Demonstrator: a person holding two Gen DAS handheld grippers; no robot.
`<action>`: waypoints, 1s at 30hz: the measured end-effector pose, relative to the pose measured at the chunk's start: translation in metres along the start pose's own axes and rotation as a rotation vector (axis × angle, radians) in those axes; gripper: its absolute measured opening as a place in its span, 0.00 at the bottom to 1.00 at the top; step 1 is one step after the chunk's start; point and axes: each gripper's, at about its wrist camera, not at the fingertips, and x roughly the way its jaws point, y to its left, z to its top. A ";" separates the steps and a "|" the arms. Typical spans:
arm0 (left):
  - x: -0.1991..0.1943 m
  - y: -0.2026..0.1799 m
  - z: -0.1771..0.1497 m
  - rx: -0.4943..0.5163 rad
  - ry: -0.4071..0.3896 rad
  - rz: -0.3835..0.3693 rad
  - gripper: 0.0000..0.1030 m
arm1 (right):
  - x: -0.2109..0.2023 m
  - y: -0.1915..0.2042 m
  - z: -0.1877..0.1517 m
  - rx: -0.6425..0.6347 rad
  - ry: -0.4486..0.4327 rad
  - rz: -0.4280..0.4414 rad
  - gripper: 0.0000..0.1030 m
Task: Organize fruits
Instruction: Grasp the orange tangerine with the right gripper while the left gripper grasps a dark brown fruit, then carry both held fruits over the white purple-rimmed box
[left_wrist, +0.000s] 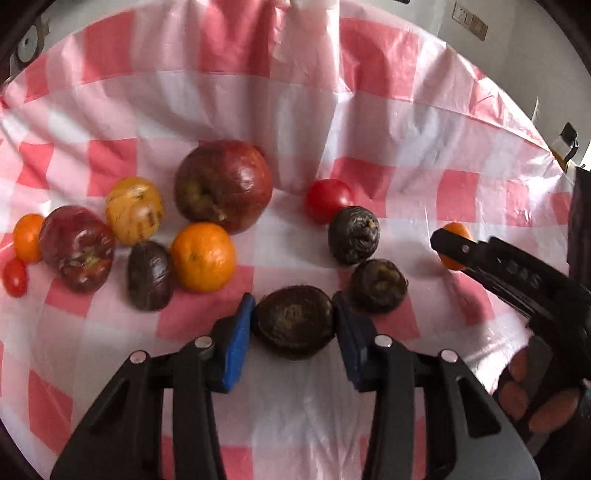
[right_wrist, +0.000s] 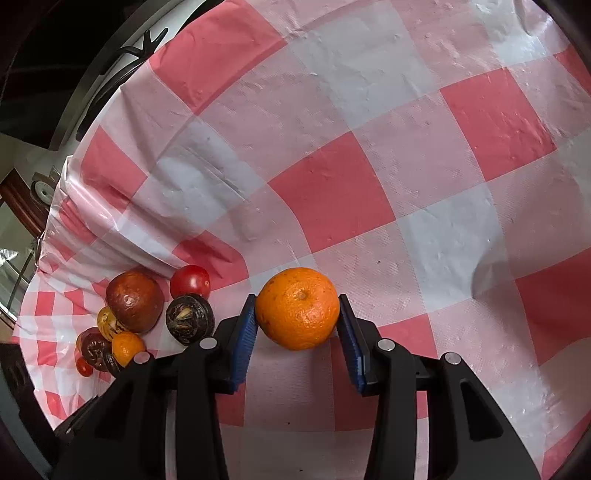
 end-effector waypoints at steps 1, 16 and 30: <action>-0.009 0.000 -0.004 0.015 -0.023 0.015 0.42 | 0.000 0.001 0.000 0.001 -0.001 0.000 0.41; -0.123 0.056 -0.088 -0.110 -0.223 0.055 0.42 | -0.006 -0.006 -0.001 0.016 -0.016 0.016 0.41; -0.158 0.100 -0.118 -0.245 -0.203 0.110 0.42 | -0.071 0.044 -0.067 -0.026 0.006 0.063 0.41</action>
